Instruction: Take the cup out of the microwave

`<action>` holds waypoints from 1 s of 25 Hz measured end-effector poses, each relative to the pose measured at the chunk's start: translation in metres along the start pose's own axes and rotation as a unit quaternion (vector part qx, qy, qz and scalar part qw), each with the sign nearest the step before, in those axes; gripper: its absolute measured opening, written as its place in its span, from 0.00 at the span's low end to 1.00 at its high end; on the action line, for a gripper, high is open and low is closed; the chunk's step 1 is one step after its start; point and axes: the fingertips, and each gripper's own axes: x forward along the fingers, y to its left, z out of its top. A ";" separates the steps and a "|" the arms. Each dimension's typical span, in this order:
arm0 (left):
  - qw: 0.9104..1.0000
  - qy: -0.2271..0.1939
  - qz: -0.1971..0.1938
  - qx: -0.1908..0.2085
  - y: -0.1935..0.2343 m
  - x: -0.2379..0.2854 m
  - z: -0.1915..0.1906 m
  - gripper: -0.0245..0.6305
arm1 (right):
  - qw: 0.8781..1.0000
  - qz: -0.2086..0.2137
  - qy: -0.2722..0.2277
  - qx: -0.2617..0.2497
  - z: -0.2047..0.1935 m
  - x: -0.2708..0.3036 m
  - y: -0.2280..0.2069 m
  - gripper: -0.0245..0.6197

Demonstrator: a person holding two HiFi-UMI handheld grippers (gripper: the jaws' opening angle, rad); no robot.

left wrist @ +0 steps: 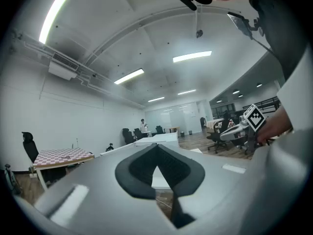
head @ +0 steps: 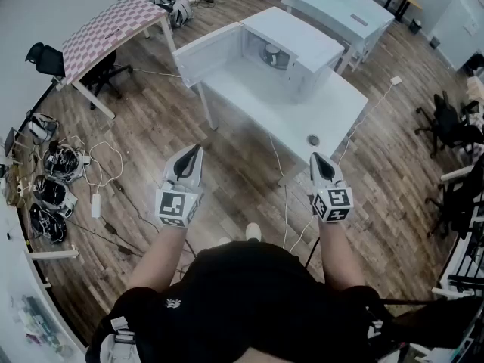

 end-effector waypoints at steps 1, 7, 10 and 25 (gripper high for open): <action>1.000 -0.003 0.001 0.003 0.000 0.004 0.003 0.05 | 1.000 0.000 -0.003 0.000 0.001 0.003 -0.004 0.04; 1.000 -0.015 0.010 0.016 -0.005 0.026 0.015 0.05 | 1.000 0.008 -0.011 0.002 0.001 0.020 -0.026 0.04; 1.000 -0.011 0.018 0.022 -0.007 0.030 0.012 0.05 | 1.000 0.025 -0.009 -0.003 -0.002 0.030 -0.027 0.04; 0.999 -0.010 0.034 0.025 0.038 0.086 -0.007 0.05 | 0.999 0.030 -0.014 0.019 -0.002 0.121 -0.043 0.04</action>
